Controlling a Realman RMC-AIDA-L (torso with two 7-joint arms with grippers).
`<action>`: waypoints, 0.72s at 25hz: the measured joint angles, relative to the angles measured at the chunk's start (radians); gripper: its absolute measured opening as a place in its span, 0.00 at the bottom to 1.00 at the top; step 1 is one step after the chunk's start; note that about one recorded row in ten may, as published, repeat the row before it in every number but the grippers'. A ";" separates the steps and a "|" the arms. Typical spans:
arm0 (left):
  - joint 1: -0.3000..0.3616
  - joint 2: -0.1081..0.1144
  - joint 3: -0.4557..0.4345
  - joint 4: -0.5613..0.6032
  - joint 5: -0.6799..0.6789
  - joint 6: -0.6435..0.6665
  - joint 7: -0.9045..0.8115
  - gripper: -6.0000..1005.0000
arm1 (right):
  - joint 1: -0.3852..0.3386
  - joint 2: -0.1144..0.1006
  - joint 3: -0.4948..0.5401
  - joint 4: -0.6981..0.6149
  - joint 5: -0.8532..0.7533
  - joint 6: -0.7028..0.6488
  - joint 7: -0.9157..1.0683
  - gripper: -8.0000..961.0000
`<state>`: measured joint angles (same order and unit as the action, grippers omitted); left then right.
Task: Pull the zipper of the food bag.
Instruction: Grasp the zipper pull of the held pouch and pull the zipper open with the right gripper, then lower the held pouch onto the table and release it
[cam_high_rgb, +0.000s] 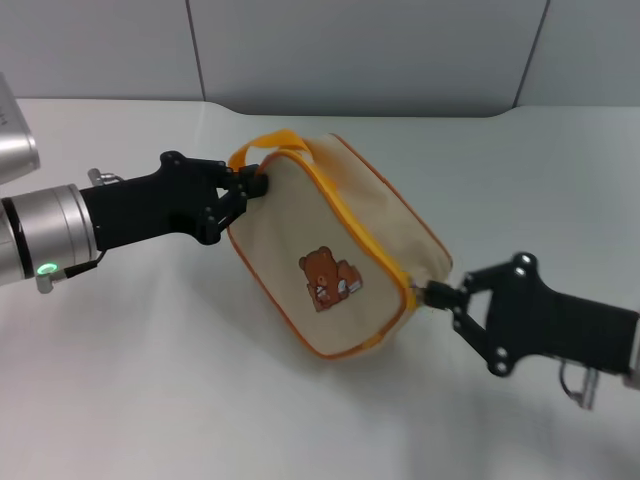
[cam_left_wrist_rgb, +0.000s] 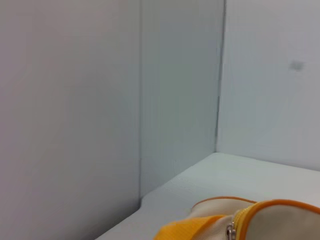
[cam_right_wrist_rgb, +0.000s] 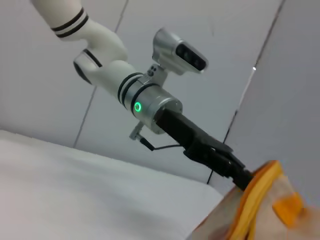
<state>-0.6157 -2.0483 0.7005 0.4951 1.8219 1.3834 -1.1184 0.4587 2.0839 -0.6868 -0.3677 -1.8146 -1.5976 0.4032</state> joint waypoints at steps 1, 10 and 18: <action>0.002 0.001 -0.003 -0.002 0.000 -0.001 0.000 0.08 | -0.017 -0.001 -0.002 -0.010 0.000 -0.010 0.013 0.03; 0.050 -0.014 -0.058 -0.039 -0.003 0.001 0.018 0.08 | -0.013 -0.003 0.060 -0.004 0.155 -0.010 0.224 0.06; 0.148 -0.027 -0.187 -0.321 -0.093 0.039 0.270 0.08 | 0.051 -0.003 0.059 0.026 0.227 0.029 0.355 0.24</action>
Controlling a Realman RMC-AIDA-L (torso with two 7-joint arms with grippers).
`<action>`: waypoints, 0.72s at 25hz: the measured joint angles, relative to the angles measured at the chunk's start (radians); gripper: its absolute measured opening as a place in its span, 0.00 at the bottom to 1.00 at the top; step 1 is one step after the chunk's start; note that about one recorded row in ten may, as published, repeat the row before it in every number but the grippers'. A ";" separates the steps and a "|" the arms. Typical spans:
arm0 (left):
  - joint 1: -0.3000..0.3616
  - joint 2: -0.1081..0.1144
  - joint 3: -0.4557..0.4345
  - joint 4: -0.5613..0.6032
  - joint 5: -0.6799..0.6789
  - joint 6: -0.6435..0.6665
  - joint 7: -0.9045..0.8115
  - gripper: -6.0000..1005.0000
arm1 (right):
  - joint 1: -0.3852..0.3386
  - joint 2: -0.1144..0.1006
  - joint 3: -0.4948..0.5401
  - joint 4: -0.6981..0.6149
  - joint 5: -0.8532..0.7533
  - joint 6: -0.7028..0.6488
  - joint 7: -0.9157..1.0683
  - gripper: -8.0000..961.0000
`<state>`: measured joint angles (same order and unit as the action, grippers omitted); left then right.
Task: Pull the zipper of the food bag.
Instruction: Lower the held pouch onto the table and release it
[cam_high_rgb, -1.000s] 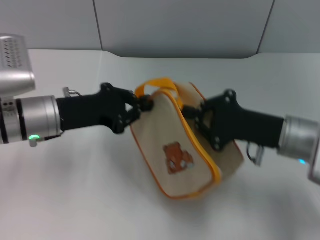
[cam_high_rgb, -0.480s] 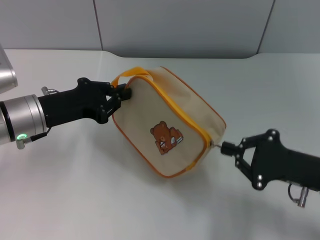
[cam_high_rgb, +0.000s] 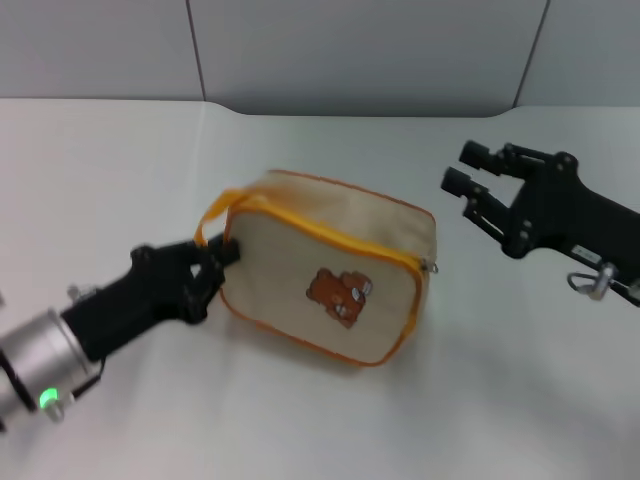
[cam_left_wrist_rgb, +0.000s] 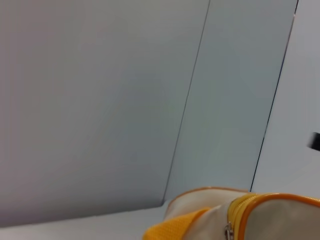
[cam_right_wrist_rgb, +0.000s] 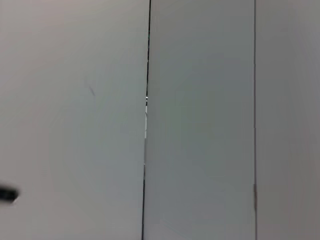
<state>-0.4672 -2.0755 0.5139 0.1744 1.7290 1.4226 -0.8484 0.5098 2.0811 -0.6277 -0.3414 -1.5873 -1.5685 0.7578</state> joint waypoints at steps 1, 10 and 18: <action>0.024 -0.002 0.000 -0.042 -0.011 0.011 0.050 0.08 | 0.021 0.000 -0.003 0.005 -0.001 0.017 0.014 0.27; 0.047 -0.003 0.011 -0.100 0.004 0.019 0.082 0.09 | 0.067 -0.007 -0.013 0.004 -0.014 0.041 0.058 0.57; 0.043 0.006 0.075 -0.046 0.010 0.027 -0.017 0.14 | 0.066 -0.009 -0.014 0.005 -0.016 0.047 0.061 0.73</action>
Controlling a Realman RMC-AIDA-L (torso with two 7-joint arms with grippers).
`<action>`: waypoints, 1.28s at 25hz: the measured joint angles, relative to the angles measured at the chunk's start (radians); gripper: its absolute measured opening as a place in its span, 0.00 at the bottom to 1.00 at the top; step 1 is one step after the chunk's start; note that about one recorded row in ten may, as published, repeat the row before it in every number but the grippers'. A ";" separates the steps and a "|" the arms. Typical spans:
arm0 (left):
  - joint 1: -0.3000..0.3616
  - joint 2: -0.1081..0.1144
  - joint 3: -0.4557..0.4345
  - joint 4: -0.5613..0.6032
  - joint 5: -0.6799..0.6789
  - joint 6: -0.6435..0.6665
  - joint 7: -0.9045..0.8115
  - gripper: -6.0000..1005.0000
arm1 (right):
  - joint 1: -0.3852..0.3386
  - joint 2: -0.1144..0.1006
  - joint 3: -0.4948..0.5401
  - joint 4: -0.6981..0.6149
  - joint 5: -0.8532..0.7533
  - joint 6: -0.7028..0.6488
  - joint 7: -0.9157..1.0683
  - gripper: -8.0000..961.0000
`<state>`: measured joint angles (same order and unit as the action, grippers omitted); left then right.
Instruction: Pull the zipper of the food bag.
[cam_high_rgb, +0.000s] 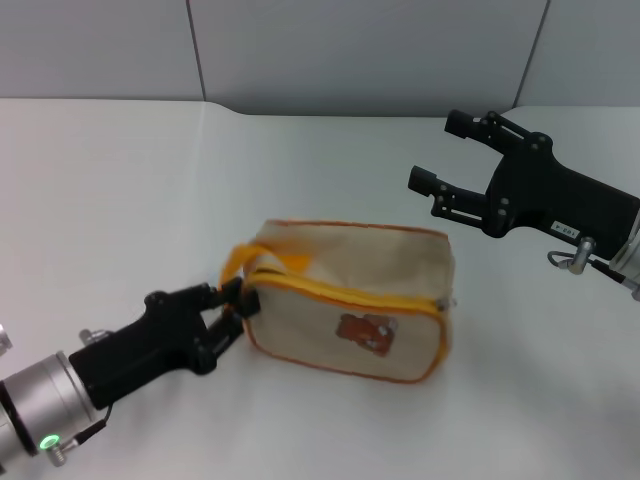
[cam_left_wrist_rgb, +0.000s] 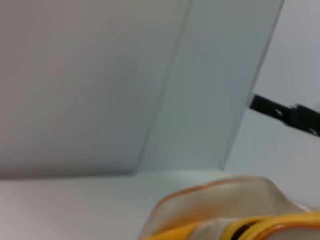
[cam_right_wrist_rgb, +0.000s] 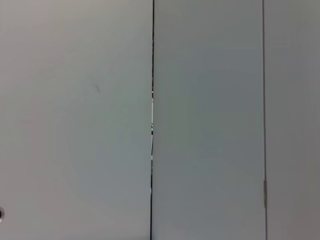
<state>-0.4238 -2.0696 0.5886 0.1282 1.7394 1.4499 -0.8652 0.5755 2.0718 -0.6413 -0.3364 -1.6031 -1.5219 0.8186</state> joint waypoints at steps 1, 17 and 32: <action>0.006 0.003 0.048 0.033 0.001 0.009 -0.031 0.14 | 0.000 0.000 0.000 0.000 0.000 0.001 0.000 0.76; -0.043 0.121 0.186 0.367 0.093 0.485 -0.343 0.69 | -0.029 -0.068 0.000 -0.094 -0.332 -0.410 0.330 0.87; -0.080 0.097 0.172 0.355 0.178 0.490 -0.279 0.82 | -0.046 -0.060 0.000 -0.160 -0.433 -0.395 0.335 0.87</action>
